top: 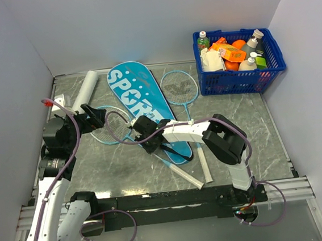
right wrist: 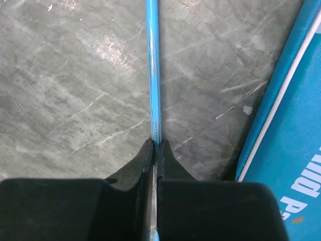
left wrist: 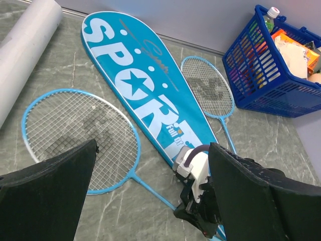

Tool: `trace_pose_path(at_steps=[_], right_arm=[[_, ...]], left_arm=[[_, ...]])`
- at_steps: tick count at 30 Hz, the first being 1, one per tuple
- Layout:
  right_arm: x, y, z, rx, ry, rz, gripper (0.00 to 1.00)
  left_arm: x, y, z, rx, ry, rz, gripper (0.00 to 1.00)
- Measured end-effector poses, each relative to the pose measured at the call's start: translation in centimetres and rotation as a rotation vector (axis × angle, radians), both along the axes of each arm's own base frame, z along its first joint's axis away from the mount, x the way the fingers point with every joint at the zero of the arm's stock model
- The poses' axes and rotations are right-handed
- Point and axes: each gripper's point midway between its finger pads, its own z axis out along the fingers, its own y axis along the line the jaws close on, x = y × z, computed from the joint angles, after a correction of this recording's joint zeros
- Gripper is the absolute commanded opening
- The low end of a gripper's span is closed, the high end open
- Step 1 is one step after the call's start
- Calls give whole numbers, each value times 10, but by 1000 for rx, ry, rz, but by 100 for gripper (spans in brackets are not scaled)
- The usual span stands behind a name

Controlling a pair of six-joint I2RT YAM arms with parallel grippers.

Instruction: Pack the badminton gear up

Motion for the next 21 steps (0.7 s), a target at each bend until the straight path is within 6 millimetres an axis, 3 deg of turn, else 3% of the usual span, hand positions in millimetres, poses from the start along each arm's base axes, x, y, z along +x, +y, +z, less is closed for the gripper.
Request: trace_pose_path(at_steps=[6,10,18,21], right_arm=[[-7,1,6,21,34,-48,0],[-14,-6,31,44,38,-82,0],[-10,-22,156,248,-132,-162,0],[-2,-39,181,271,-193,-218,0]], left_arm=[[-7,7,7,-1,-31,30,96],[-10,7,12,-2,-51,32,97],[-9,10,10,-2,-44,40,96],[-9,10,10,-2,-44,41,97]])
